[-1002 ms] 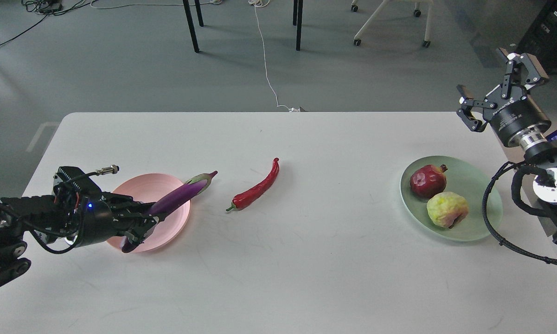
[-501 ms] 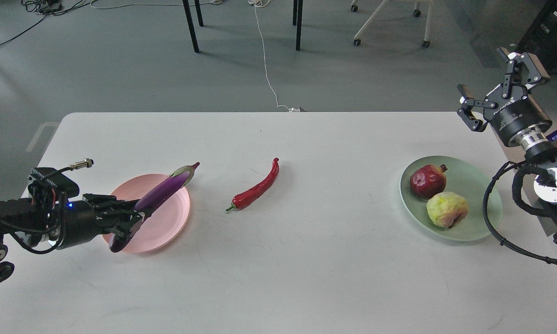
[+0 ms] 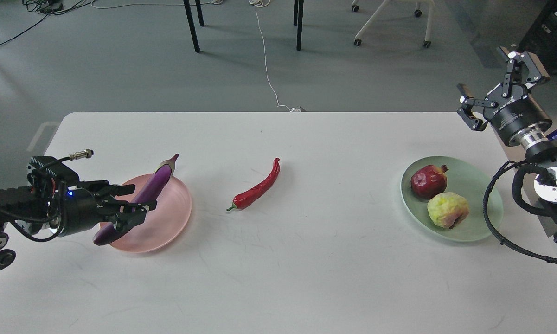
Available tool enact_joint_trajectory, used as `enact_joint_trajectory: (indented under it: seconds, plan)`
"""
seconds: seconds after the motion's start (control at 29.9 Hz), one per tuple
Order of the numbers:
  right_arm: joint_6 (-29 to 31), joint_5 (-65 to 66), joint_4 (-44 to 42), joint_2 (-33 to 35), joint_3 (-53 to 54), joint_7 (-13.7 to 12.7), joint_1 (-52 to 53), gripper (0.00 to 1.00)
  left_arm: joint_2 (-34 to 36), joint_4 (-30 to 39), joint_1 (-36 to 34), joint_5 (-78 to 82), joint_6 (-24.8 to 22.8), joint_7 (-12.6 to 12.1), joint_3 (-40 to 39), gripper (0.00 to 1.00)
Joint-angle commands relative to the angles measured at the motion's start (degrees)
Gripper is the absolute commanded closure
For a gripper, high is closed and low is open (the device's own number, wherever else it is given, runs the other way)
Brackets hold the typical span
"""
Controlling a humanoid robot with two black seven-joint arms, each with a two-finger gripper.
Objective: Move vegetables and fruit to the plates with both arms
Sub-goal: 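Reach the left gripper to the red chili pepper and grasp it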
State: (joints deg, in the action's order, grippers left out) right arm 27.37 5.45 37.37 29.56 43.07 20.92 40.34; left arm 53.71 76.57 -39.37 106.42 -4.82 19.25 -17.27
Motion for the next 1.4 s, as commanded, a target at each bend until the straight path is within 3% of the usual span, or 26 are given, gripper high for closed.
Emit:
enact_joint_trajectory:
  seconds: [0.0,0.27,0.5,0.63,0.7,0.84,0.97,1.37]
  plan:
    - [0.0,0.0,0.1,-0.2,0.1,0.0,-0.1,0.01,-7.6,-1.0,-5.9,0.1,-2.1,-0.5,0.4,0.28]
    - [0.0,0.0,0.1,0.2,0.1,0.0,0.0,0.01,-23.8,-10.0,-8.7,11.5,-3.4,-1.4,1.2,0.31]
    - [0.0,0.0,0.1,-0.2,0.1,0.0,-0.1,0.01,-31.6,-16.4,-8.6,15.7,-3.3,-1.5,4.5,0.35]
    - [-0.1,0.0,0.1,-0.4,0.1,0.0,0.0,0.01,-33.0,-18.3,-8.2,15.7,-3.1,-1.6,7.3,0.39]
    - [-0.1,0.0,0.1,-0.4,0.3,0.0,0.0,0.01,-34.3,-19.9,-8.0,15.7,-2.8,-1.8,7.8,0.45]
    - [-0.1,0.0,0.1,-0.5,3.5,0.1,-0.1,0.01,-35.6,-22.3,-7.8,15.7,-2.8,-1.8,7.8,0.69]
    - [0.0,0.0,0.1,-0.5,4.5,0.1,-0.1,0.01,-35.5,-22.9,-7.7,15.6,-2.8,-1.8,7.8,0.88]
    - [-0.1,0.0,1.3,-0.5,4.4,0.1,-0.1,0.01,-34.2,-22.2,-7.5,15.0,-1.7,-1.4,7.7,0.93]
